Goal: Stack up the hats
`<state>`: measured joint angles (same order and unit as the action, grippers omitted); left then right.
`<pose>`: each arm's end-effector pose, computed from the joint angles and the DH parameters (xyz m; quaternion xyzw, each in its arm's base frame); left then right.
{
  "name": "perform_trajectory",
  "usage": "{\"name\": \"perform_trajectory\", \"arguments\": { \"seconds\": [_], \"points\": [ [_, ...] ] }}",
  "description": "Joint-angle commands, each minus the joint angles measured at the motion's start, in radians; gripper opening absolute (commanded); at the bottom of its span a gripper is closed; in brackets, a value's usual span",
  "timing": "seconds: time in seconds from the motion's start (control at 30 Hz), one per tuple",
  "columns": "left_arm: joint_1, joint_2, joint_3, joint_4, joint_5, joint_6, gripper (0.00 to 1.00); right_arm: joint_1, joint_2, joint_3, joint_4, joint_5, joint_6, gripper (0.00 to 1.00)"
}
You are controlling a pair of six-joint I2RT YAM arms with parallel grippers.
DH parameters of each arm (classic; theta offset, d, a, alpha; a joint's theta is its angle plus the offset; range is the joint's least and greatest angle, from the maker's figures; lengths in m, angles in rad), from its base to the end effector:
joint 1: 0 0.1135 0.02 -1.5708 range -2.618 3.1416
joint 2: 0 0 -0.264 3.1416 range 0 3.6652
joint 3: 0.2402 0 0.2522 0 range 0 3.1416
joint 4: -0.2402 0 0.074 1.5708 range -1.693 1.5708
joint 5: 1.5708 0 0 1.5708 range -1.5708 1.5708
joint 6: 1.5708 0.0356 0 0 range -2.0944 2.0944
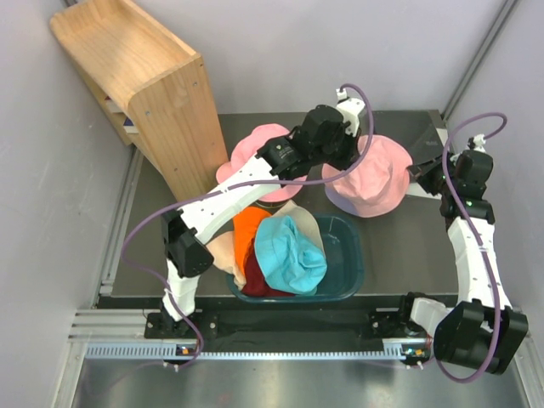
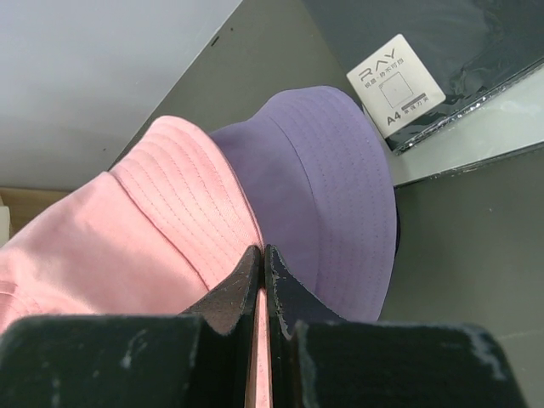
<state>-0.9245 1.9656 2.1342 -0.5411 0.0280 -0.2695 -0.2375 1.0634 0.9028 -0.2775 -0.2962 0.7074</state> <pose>0.2732 -0.3639 0.4176 0.2731 0.7793 -0.3266 0.4598 0.2366 -0.0466 0.3185 0.3093 0.7792 0.2446 0.4871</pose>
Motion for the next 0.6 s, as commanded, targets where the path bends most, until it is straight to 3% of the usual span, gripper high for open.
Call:
{"name": "perform_trajectory", "arguments": {
  "seconds": [0.0,0.57],
  "points": [
    [0.007,0.012,0.061,-0.046,-0.017,0.001,0.0,0.007,0.013,0.015,0.046,0.015,-0.013,0.0],
    [0.115,0.131,0.105,0.124,0.042,-0.071,0.0,0.007,0.165,0.033,0.107,0.072,-0.066,0.0]
  ]
}}
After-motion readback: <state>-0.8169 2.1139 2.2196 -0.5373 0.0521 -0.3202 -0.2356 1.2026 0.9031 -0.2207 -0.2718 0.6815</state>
